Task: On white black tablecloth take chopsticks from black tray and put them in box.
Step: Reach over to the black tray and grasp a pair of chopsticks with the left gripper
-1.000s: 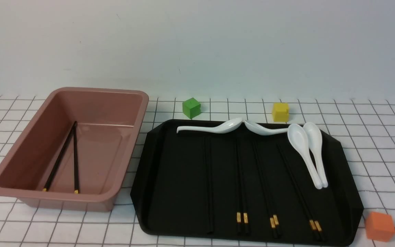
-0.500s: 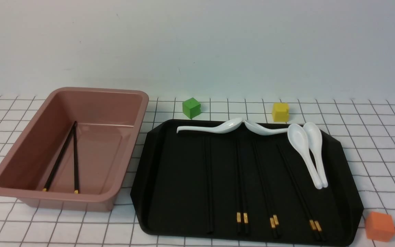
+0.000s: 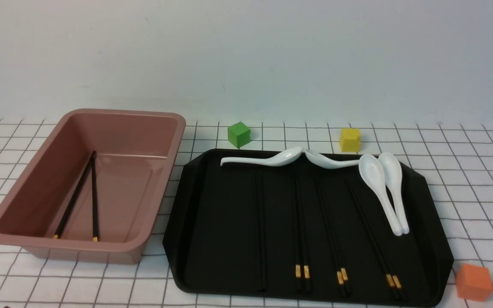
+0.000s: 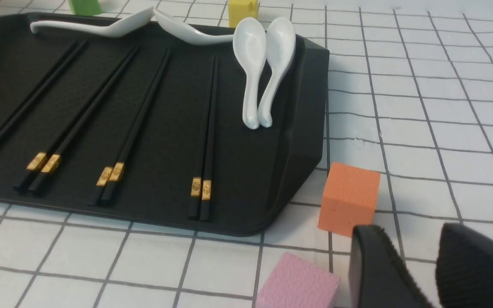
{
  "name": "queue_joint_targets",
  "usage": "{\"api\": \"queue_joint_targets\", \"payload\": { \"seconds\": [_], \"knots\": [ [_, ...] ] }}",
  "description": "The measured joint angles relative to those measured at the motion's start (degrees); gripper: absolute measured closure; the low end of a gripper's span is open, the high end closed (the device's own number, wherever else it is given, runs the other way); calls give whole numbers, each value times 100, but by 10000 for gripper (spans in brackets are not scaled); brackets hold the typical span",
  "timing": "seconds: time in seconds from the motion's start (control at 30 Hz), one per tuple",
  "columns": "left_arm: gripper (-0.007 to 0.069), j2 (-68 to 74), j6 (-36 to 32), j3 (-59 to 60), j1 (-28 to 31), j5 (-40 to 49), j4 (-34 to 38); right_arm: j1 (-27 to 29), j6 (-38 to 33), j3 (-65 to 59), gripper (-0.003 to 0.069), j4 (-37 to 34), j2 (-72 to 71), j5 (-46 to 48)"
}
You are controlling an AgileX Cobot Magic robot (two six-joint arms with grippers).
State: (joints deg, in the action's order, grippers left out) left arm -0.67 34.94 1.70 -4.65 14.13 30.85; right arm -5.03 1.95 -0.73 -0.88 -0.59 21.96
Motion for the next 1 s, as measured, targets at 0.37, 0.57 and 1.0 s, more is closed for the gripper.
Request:
{"api": "queue_joint_targets", "payload": {
  "seconds": [0.37,0.57,1.0],
  "knots": [
    [596,78,148,-1069,0,-243,1835,0,0,0,419,0,0,0],
    [637,1918,-922,-3052,0,1420,852,0,0,0,419,0,0,0],
    [637,7242,-1313,-5633,-1570,4351,-820,0,0,0,419,0,0,0]
  ]
}}
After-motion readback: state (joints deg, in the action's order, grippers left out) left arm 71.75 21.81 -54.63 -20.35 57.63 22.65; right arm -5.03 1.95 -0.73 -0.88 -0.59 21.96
